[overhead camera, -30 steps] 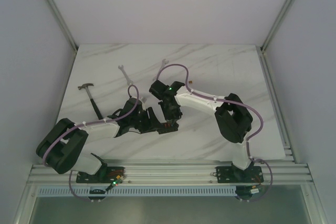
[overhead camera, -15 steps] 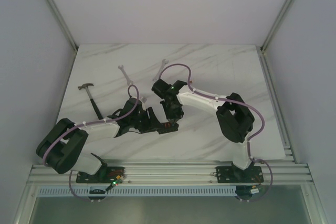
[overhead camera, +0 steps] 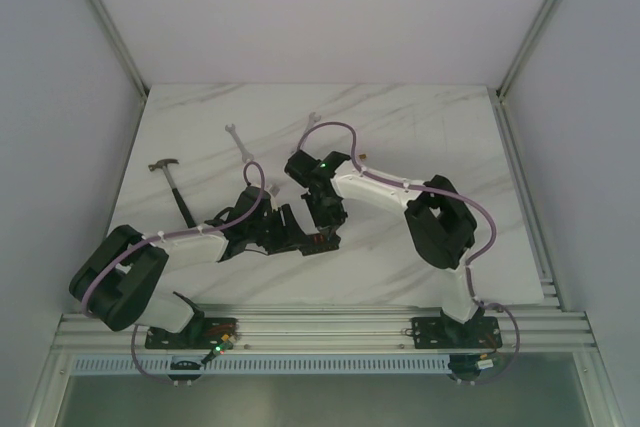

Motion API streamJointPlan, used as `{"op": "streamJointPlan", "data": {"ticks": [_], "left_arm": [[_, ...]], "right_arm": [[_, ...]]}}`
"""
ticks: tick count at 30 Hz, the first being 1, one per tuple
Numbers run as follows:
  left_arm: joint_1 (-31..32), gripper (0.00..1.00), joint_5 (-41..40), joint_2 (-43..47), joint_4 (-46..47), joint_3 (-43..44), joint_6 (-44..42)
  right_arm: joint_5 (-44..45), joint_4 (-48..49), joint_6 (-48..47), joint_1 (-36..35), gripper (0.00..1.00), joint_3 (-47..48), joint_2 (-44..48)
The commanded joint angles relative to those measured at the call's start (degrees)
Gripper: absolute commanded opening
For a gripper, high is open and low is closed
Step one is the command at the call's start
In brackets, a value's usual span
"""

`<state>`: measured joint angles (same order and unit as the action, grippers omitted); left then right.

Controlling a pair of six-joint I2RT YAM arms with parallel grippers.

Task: Snap on the fuse box
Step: Install the fuse at the fuse box base.

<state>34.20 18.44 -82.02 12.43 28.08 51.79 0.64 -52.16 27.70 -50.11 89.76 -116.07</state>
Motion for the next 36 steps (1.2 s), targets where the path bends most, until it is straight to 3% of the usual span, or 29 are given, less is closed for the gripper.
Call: {"op": "streamJointPlan", "data": {"ticks": [1, 14, 27, 33, 36], "left_arm": [[0.1, 0.61, -1.5, -2.3, -4.1, -0.9, -1.3], [0.1, 0.61, -1.6, -1.8, -4.2, -1.2, -1.1], [0.1, 0.60, -1.8, -2.0, -4.2, -1.4, -0.9], [0.1, 0.59, -2.7, -0.4, -4.2, -2.2, -0.6], [0.1, 0.60, -3.1, 0.2, -4.2, -2.1, -0.3]], "right_arm": [[1.1, 7.5, -0.9, -1.2, 0.00, -3.8, -9.7], [4.6, 8.1, 0.9, -0.2, 0.00, -8.2, -10.7], [3.9, 11.3, 0.9, -0.5, 0.00, -11.9, -18.8], [4.0, 13.5, -0.4, -1.3, 0.01, -10.2, -6.1], [4.3, 13.7, -0.4, -2.2, 0.15, -8.1, 0.1]]}}
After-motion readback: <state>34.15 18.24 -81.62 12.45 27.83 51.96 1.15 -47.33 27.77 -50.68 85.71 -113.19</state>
